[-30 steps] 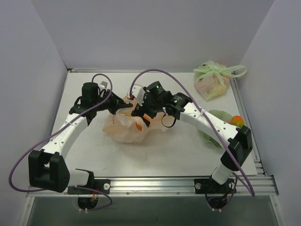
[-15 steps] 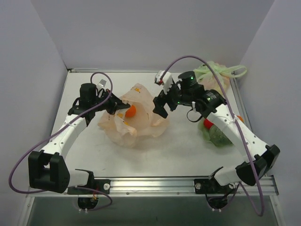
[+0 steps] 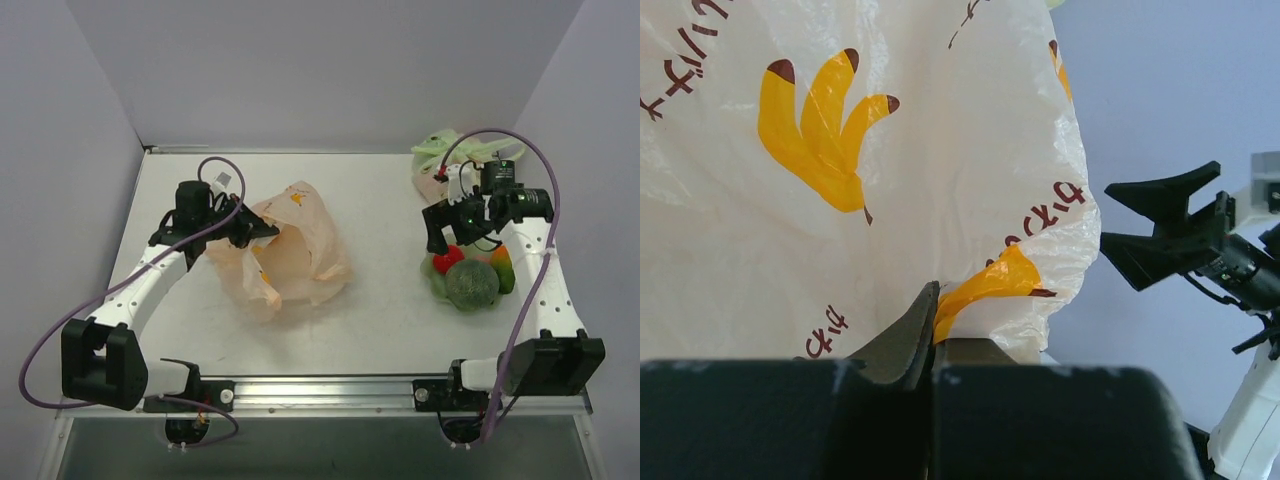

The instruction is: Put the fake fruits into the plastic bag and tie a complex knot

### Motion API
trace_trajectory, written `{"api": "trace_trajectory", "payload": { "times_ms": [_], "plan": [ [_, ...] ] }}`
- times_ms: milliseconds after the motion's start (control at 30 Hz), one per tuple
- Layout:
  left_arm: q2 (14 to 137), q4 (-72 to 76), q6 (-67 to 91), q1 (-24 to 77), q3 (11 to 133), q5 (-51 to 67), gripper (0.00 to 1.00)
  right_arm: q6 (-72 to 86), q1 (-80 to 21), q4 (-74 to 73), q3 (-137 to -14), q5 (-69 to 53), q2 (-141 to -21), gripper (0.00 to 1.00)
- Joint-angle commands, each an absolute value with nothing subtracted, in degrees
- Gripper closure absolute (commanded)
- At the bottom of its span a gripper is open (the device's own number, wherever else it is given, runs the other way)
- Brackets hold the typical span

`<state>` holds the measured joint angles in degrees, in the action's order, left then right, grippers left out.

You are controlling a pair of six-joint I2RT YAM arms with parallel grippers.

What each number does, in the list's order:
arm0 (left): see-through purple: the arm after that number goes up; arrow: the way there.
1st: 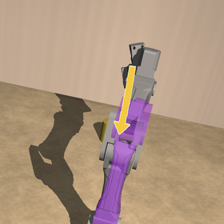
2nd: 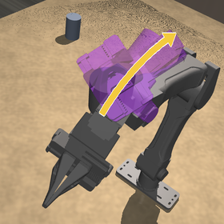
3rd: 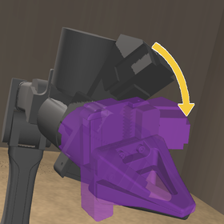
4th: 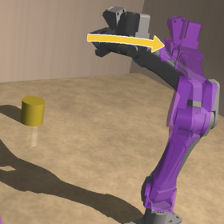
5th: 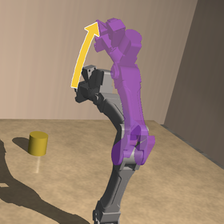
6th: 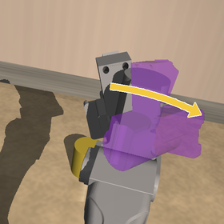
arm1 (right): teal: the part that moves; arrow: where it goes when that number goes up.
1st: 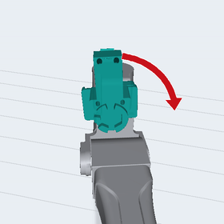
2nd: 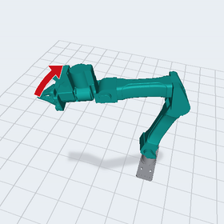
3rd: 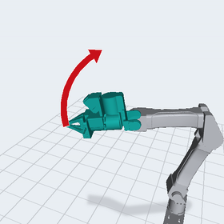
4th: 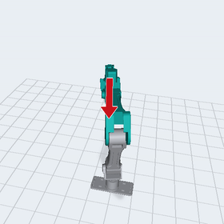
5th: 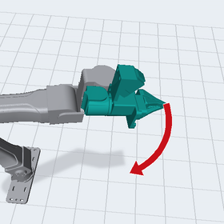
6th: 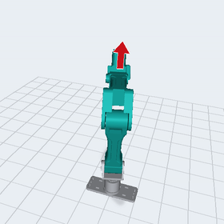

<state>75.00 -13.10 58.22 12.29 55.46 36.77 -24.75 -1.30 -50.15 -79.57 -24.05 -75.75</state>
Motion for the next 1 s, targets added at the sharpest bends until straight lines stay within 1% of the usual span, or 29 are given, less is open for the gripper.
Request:
{"api": "trace_trajectory", "payload": {
  "times_ms": [0, 167, 433, 733, 967],
  "plan": [
    [75.3, -12.0, 57.7, 12.7, 58.1, 35.7, 1.0, -35.6, 2.5, -60.7, -82.6, -17.0, -80.1, 0.04],
    [74.8, -12.0, 57.5, 13.0, 57.0, 35.2, 1.0, -35.2, 3.3, -63.2, -90.2, -12.8, -89.4, 0.04],
    [75.1, -12.7, 57.0, 12.8, 57.0, 35.9, 1.0, -31.5, 2.8, -63.2, -94.6, -13.0, -103.4, 0.03],
    [75.8, -12.6, 57.0, 12.8, 57.4, 35.9, 1.0, -32.4, 0.9, -59.1, -92.4, -8.4, -110.5, 0.03],
    [76.6, -12.7, 57.0, 12.7, 57.3, 35.7, 1.0, -32.5, 0.4, -57.3, -91.1, -6.5, -113.5, 0.04]
  ]
}}
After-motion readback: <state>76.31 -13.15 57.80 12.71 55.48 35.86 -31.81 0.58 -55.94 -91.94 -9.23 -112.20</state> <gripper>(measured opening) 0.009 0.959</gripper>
